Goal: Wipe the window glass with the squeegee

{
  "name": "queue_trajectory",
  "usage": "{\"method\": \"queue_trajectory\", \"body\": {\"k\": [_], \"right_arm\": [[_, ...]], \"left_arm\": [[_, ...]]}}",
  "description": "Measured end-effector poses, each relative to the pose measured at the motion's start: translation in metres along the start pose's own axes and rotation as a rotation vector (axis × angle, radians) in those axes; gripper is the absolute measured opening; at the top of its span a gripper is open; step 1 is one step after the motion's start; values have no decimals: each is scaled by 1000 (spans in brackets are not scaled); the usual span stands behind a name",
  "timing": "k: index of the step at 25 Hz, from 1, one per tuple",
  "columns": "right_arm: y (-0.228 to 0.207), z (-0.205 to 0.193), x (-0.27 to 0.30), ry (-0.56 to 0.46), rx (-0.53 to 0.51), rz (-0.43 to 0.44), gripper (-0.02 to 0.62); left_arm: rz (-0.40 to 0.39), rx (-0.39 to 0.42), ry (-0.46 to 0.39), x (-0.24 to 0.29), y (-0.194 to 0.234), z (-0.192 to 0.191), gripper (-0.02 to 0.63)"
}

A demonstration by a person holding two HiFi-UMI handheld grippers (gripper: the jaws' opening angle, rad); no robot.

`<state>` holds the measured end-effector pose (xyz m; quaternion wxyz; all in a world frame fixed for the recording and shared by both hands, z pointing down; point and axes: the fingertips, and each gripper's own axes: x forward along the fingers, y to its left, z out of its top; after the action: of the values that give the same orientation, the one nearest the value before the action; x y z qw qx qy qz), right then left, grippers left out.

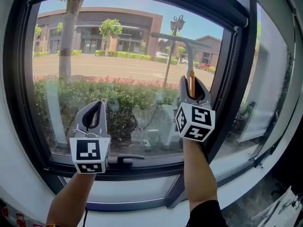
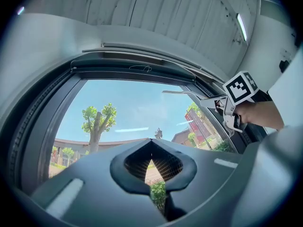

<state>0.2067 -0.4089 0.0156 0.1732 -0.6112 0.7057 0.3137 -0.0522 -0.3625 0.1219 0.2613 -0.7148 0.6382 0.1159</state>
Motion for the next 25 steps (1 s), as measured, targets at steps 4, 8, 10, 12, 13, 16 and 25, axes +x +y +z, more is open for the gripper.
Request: {"method": "queue_trajectory", "body": {"k": [4, 8, 10, 12, 13, 16, 25], "right_arm": [[-21, 10, 22, -3, 14, -19, 118], [-38, 20, 38, -15, 1, -42, 118], [-41, 23, 46, -18, -8, -46, 118], [-42, 27, 54, -21, -14, -44, 118], [-42, 29, 57, -24, -16, -44, 118], [-43, 34, 60, -35, -23, -45, 118], [-39, 17, 44, -26, -17, -33, 118]], "left_arm": [[6, 14, -22, 9, 3, 10, 15], [10, 8, -29, 16, 8, 10, 15], [13, 5, -29, 19, 11, 7, 15], [19, 0, -29, 22, 14, 5, 15], [21, -3, -31, 24, 15, 5, 15], [22, -12, -40, 28, 16, 5, 15], [-10, -38, -37, 32, -1, -6, 15]]}}
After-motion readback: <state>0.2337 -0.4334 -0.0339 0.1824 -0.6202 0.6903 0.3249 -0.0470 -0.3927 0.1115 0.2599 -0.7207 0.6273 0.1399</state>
